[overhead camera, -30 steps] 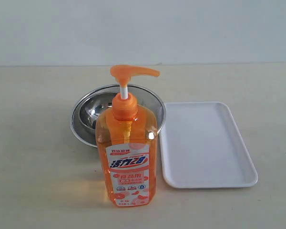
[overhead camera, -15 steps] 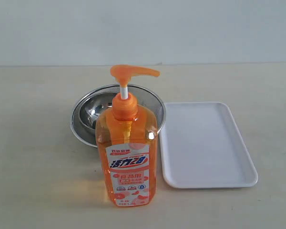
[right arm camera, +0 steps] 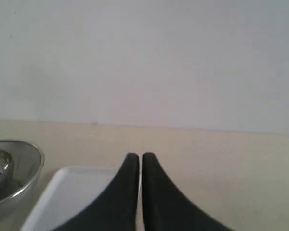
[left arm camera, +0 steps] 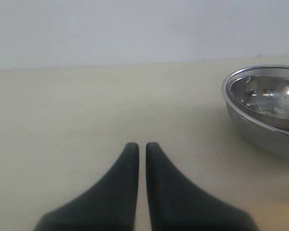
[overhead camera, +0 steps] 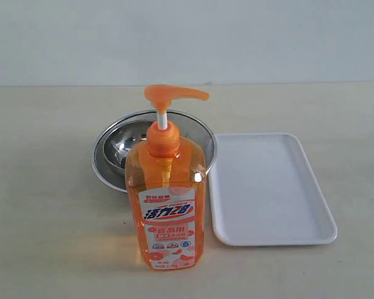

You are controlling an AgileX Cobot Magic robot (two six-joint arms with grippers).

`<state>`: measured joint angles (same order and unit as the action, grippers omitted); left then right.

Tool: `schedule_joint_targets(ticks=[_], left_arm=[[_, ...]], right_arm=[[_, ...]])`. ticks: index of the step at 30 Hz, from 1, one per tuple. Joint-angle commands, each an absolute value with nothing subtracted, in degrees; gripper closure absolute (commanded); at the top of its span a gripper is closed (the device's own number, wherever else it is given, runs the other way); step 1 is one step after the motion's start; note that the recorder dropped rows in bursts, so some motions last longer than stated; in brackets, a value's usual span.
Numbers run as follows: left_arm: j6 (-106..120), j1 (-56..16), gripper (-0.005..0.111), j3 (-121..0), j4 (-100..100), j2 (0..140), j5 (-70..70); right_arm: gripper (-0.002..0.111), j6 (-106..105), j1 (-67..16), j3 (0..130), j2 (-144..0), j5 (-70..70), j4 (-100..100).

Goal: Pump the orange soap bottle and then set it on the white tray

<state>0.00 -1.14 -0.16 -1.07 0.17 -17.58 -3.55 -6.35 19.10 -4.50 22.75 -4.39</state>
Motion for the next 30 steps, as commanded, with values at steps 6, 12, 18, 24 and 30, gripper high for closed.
schedule_joint_targets(ticks=[6,12,18,24,30], left_arm=[[0.0,-1.0,0.102,0.0,-0.6,0.0,-17.6],[0.0,-1.0,0.102,0.0,-0.6,0.0,-17.6],[0.0,-1.0,0.102,0.0,-0.6,0.0,-17.6],[0.0,-1.0,0.102,0.0,-0.6,0.0,-17.6],[0.0,-1.0,0.102,0.0,-0.6,0.0,-17.6]], right_arm=[[0.108,-15.3,-6.2,28.2,-20.4,30.5,-9.8],[0.108,-33.2,-6.2,35.1,-31.5,37.6,-21.5],[0.108,-50.2,-6.2,41.4,-41.0,45.0,-30.7],[0.108,-57.2,-6.2,44.3,-47.9,46.2,-36.2],[0.108,-68.1,-6.2,47.1,-54.9,53.9,-43.8]])
